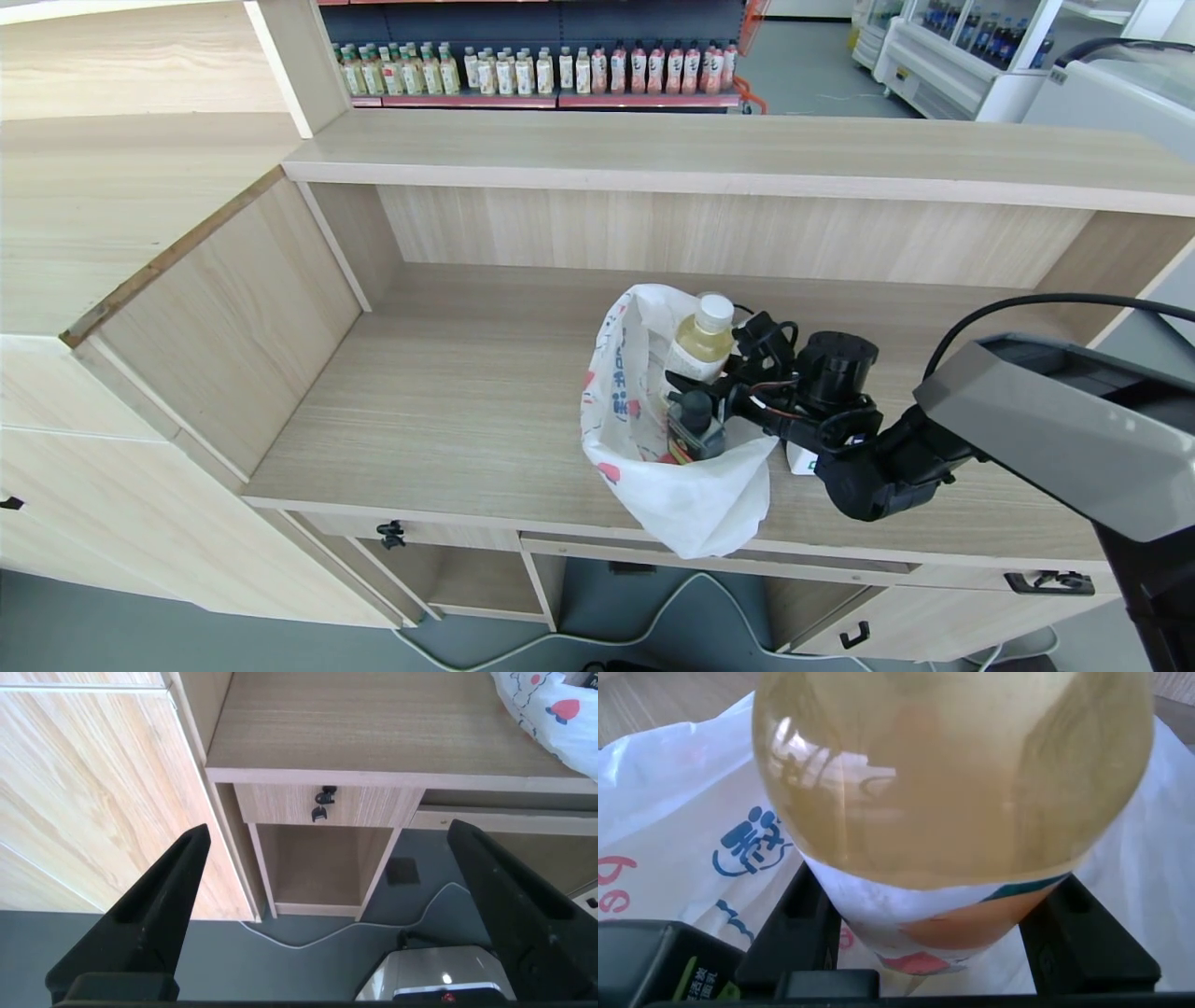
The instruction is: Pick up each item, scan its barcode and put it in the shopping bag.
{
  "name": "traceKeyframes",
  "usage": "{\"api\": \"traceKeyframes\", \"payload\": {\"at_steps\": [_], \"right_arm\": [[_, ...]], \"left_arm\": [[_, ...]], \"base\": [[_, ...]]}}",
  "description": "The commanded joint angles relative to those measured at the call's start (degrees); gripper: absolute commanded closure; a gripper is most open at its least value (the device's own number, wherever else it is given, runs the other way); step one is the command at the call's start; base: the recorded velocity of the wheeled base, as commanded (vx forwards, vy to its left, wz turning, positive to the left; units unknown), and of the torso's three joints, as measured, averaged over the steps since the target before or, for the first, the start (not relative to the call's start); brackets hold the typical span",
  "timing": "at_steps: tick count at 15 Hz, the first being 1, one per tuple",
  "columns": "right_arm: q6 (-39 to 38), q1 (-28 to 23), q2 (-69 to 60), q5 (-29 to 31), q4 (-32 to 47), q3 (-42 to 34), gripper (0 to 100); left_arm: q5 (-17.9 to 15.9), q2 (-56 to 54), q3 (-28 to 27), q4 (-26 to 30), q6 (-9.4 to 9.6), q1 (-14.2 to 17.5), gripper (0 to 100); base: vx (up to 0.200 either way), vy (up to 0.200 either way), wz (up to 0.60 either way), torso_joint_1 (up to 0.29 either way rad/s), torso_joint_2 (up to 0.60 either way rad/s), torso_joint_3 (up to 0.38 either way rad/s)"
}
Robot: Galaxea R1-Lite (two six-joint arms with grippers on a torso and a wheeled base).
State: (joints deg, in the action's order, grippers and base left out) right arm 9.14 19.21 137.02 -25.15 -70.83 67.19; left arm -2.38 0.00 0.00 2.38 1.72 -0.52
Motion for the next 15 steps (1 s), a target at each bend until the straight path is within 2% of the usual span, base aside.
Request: {"api": "traceKeyframes", "payload": {"at_steps": [1, 9, 10, 15], "right_arm": [[0.1, 0.0, 0.0, -0.1, 0.2, 0.0, 100], [-0.2, -0.1, -1.7, -1.4, 0.5, 1.2, 100], [-0.2, -0.1, -1.8, -1.4, 0.5, 1.2, 0], [0.0, -0.1, -2.5, -1.5, 0.6, 0.7, 0]], "left_arm": [[0.0, 0.1, 0.0, 0.0, -0.05, 0.0, 0], [0.0, 0.1, 0.0, 0.0, -0.05, 0.0, 0], [0.0, 0.1, 0.0, 0.0, 0.04, 0.0, 0], [0.0, 0.1, 0.0, 0.0, -0.05, 0.0, 0]], "base": [[0.000, 0.000, 0.00, 0.000, 0.00, 0.000], [0.000, 0.000, 0.00, 0.000, 0.00, 0.000], [0.000, 0.000, 0.00, 0.000, 0.00, 0.000], [0.000, 0.000, 0.00, 0.000, 0.00, 0.000]]}}
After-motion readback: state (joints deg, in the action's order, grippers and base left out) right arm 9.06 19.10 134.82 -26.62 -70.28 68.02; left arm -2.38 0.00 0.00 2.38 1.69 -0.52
